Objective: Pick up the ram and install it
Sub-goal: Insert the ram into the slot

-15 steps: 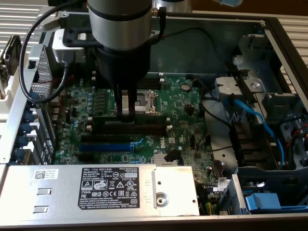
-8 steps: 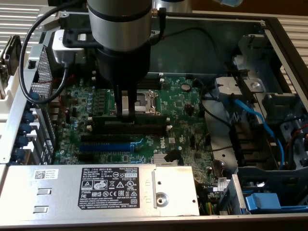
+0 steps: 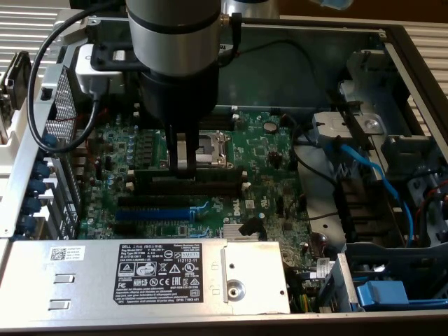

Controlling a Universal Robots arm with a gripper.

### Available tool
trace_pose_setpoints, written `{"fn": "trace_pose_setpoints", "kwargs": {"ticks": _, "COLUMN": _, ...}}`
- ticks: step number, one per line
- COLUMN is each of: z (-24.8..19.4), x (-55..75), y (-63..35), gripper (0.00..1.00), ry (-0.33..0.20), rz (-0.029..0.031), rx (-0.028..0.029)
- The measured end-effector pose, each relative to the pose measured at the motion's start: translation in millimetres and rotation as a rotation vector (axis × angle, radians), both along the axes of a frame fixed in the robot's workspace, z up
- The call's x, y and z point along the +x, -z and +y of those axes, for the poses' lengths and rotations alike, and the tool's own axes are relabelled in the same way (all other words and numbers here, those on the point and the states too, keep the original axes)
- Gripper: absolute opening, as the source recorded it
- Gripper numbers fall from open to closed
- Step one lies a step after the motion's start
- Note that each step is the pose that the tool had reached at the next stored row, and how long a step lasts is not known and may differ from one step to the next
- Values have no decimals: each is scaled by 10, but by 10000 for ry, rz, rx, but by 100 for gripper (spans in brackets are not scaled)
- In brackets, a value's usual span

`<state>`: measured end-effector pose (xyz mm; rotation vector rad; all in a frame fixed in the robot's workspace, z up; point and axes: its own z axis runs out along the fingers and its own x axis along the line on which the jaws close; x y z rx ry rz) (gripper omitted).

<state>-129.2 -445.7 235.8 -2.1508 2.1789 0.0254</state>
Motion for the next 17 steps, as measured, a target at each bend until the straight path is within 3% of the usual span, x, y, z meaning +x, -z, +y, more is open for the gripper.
{"fn": "trace_pose_setpoints", "kwargs": {"ticks": 17, "z": -3, "x": 6, "y": 0, "gripper": 12, "ry": 97, "rz": 32, "rx": 22}}
